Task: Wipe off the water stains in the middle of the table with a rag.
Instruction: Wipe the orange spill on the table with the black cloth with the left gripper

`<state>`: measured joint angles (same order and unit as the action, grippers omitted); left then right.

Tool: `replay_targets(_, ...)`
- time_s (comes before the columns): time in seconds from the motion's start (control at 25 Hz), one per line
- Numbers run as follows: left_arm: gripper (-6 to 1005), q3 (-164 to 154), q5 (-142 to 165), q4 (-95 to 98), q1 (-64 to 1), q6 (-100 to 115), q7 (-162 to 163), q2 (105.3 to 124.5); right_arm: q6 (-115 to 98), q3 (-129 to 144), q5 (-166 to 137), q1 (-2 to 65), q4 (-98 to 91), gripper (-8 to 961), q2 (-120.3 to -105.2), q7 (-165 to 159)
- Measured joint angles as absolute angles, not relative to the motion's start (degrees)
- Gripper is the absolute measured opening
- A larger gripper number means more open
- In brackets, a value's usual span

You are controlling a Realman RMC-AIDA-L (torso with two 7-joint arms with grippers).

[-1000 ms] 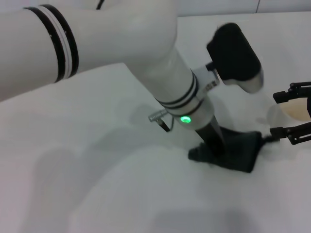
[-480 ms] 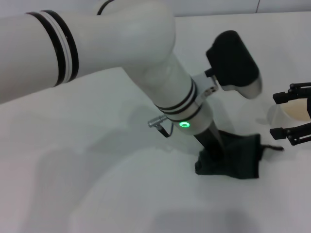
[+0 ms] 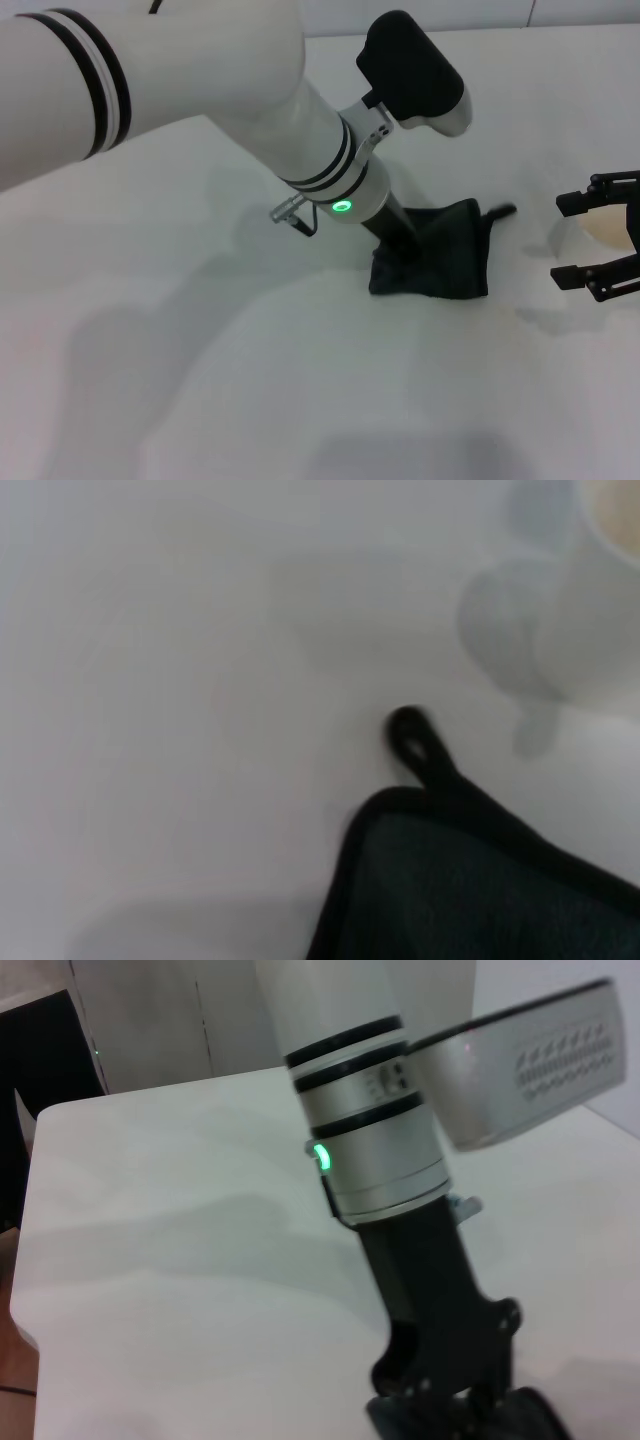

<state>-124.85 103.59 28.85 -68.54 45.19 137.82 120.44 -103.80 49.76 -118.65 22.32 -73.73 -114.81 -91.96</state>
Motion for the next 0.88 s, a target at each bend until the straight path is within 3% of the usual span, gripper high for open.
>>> replay_targets(0.88, 98, -132.7, 92.5, 38.11, -66.81, 47.15, 131.91, 120.76, -103.8, 49.74, -118.67, 22.14, -73.65, 855, -114.87, -91.7)
